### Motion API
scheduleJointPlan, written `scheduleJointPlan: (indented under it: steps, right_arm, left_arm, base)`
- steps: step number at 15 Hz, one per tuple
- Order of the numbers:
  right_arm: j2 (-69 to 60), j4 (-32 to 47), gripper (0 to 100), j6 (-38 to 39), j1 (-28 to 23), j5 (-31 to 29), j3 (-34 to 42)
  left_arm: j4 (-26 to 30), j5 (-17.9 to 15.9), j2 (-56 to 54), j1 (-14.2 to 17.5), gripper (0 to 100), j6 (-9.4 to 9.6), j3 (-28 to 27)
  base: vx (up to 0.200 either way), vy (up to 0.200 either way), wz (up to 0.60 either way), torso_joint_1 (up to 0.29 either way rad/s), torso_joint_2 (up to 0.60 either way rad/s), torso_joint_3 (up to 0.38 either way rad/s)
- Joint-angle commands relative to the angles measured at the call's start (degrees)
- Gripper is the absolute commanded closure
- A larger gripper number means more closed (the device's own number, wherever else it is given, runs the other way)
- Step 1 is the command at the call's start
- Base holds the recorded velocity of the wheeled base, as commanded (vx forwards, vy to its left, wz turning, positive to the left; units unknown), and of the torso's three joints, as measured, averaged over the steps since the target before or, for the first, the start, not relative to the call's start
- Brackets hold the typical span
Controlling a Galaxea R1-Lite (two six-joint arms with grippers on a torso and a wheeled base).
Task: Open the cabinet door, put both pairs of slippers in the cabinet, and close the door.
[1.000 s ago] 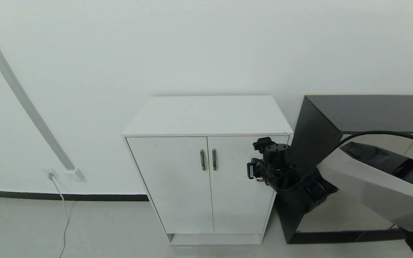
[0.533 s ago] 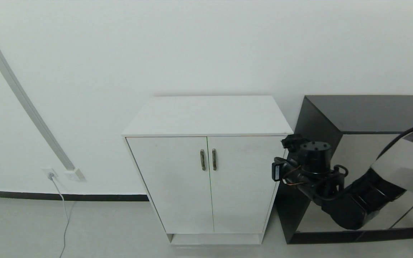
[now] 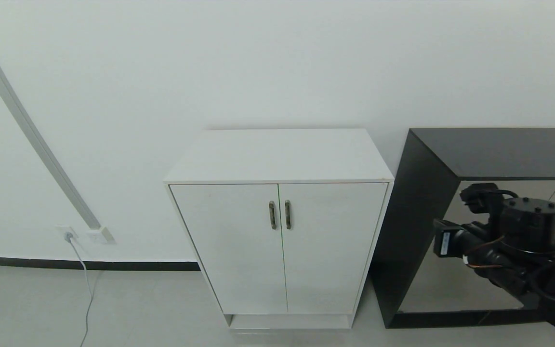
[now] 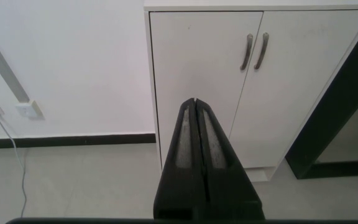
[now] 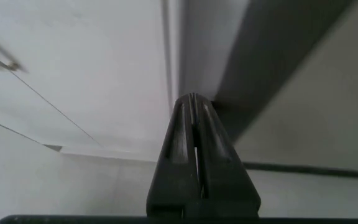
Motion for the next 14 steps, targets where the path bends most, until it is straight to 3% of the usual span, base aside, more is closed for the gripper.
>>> scheduleJointPlan:
  steps: [1,5,8,10,14]
  right_arm:
    - [-9.41,-1.36,100,-0.18,-4.22,-0.04,7.82]
    - [-19.07,-1.27,100,-1.59,-10.46,0.31,15.56]
    - [-28.21,-0.74,100,-4.05,-18.99,0.58,21.27]
    - [-33.66,0.05,100,-4.13,-20.92,3.04,24.26]
    - [-48.34,17.45,100,-4.13,-21.01,7.34,24.17]
  left_arm:
    - [-0.01,-0.01,-0.01,0.03,100,-0.02,0.0]
    - [-0.01,0.08,-0.01,0.03,100,-0.02,0.0]
    - [-0.01,-0.01,-0.01,0.03,100,-0.11,0.0]
    - [-0.01,0.08,-0.01,0.03,100,-0.02,0.0]
    - [-0.01,-0.01,-0.01,0.03,100,-0.02,0.0]
  base:
    - [0.0,0.0,0.0,0.0,0.0,0.0]
    - [0.0,0.0,0.0,0.0,0.0,0.0]
    - [0.0,0.0,0.0,0.0,0.0,0.0]
    - [0.0,0.0,0.0,0.0,0.0,0.0]
    - [0.0,0.0,0.0,0.0,0.0,0.0]
